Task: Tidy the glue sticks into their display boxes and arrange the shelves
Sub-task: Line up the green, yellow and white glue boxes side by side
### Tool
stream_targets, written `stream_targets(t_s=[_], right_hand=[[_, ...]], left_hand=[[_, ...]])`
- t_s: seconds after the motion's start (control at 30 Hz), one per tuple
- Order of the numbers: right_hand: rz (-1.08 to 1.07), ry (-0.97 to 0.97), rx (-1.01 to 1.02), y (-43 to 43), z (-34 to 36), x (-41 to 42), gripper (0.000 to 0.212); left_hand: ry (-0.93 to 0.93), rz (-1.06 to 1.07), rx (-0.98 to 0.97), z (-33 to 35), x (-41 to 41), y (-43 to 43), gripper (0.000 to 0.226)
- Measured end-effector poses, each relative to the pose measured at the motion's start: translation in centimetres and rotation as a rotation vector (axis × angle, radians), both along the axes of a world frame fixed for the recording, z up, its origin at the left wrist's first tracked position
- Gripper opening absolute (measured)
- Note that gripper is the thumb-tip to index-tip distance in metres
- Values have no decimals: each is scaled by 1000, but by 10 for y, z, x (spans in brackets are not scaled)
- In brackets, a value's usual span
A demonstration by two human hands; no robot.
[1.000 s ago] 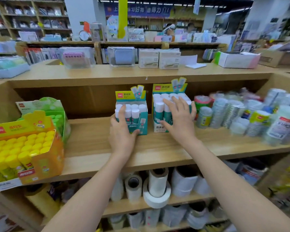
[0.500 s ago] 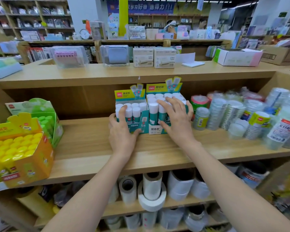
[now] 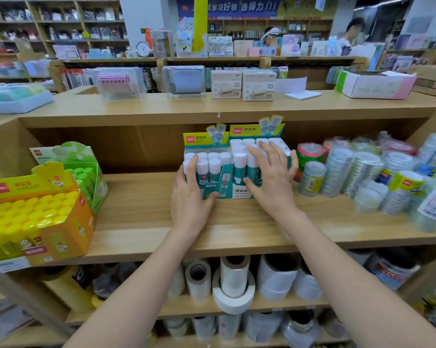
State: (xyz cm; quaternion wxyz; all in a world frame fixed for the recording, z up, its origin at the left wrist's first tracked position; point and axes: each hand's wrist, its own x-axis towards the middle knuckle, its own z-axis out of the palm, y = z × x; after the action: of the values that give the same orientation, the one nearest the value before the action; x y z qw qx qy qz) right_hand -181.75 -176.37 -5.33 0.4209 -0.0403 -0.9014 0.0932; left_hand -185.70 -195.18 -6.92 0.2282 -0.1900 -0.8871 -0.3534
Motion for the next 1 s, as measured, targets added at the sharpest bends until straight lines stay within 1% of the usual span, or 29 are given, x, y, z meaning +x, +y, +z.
stream_targets(t_s=[0.07,0.17,0.23,0.3,0.37,0.47,0.53,0.63,0.73,0.8,0.87,1.0], right_hand=[[52,75,-47,-16,4,0,66],[268,211,-110,-60,14,-6,54],[429,238,-164,-96,17,-13,50],[559,209,-227,-131,17,-20,48],[680,133,-286,-165,15,-25,48],[842,-21,-356,-211,8,-24,51],[927,-104,-381,-237,3,-22,56],[1007,-235,-438,-270,-1,-16,65],[997,-274,-465,-291,-8,-17,69],[942,-262,-471,-299,-13,-19,60],[877,-230,-464,-302,-15,-18,48],[823,-149,-442,-299,-13,-9,35]], left_hand=[[84,41,1,4,8,-11,87],[345,143,52,19,21,-43,59],[473,225,69,32,29,-72,43],[499,303,63,43,34,-104,34],[477,376,47,46,36,-137,31],[422,488,11,35,41,-186,33],[362,551,7,25,47,-215,38],[243,570,42,13,55,-246,51],[95,512,101,6,57,-265,66],[0,397,167,2,57,-273,67],[-17,322,192,-3,57,-278,65],[-4,293,160,-7,57,-278,69]])
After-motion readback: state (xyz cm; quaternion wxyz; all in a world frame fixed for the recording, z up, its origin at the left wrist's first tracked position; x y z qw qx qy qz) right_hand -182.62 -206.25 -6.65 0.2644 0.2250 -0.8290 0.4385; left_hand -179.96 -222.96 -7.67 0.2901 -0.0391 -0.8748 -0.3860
